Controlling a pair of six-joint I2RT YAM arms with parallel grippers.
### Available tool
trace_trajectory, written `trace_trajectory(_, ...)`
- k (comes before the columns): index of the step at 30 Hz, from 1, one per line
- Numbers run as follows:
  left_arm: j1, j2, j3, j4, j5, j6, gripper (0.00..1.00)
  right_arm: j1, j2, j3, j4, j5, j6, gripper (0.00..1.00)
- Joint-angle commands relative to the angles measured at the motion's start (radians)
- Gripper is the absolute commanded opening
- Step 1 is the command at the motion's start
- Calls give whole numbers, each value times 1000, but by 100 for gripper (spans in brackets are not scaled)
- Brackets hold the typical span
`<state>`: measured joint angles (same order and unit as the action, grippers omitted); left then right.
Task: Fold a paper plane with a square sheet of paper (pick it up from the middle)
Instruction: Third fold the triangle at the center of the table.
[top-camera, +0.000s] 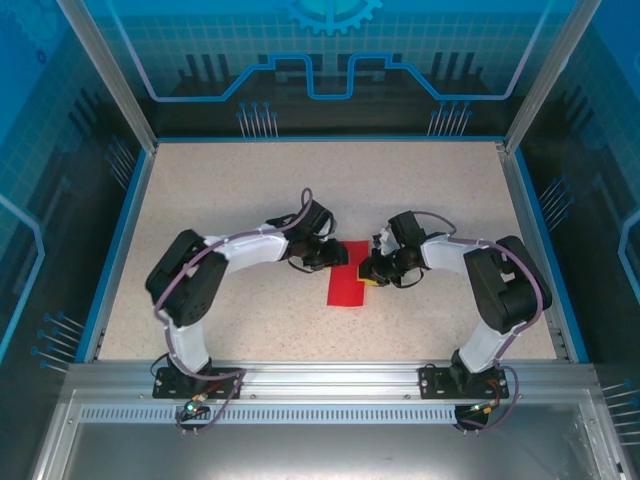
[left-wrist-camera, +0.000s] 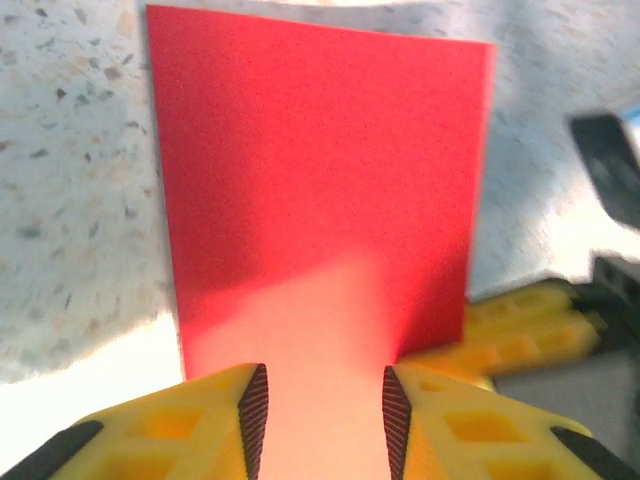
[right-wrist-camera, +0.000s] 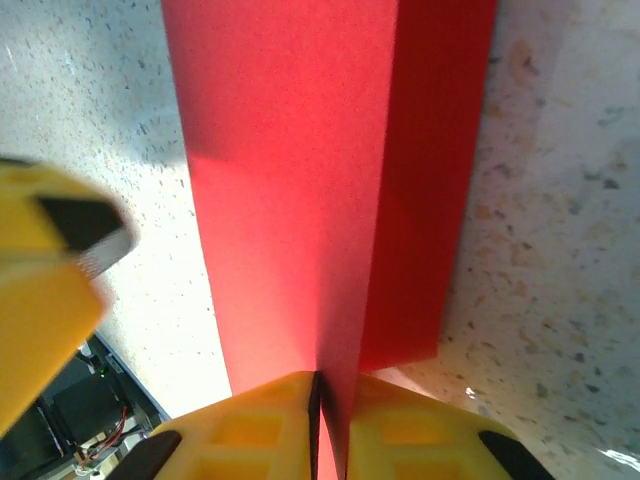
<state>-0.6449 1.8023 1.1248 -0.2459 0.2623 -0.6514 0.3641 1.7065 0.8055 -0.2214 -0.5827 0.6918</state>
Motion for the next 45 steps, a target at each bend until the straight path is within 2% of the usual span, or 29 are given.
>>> trace_trajectory(1, -72, -125, -62, 17, -91, 117, 44, -17, 14, 28, -46, -1, 0, 14)
trace_trajectory(5, -253, -185, -100, -34, -285, 265, 51, -19, 11, 40, -64, -16, -8, 14)
trace_trajectory(8, -378, -148, -72, -84, -430, 340, 54, -18, 5, 49, -90, -10, -21, 14)
trace_trajectory(13, -493, -33, 7, -154, -567, 392, 55, -22, -6, 38, -90, -17, -24, 15)
trace_trajectory(20, -518, 29, 30, -151, -687, 397, 57, -22, -13, 32, -87, -26, -26, 16)
trace_trajectory(27, -519, 67, 64, -127, -711, 416, 55, -25, -21, 42, -100, -29, -29, 17)
trace_trajectory(30, -518, 65, 66, -117, -736, 418, 49, -26, -17, 44, -104, -29, -32, 17)
trace_trajectory(35, -518, 50, 47, -123, -774, 416, 33, -30, -11, 54, -118, -29, -41, 18)
trace_trajectory(40, -516, 49, 55, -157, -784, 406, 9, -34, -20, 57, -124, -26, -44, 18)
trace_trajectory(43, -512, 43, 49, -155, -775, 400, 0, -36, -23, 61, -133, -20, -49, 21)
trace_trajectory(45, -505, 30, 38, -142, -753, 394, 0, -41, -29, 64, -143, -10, -55, 26)
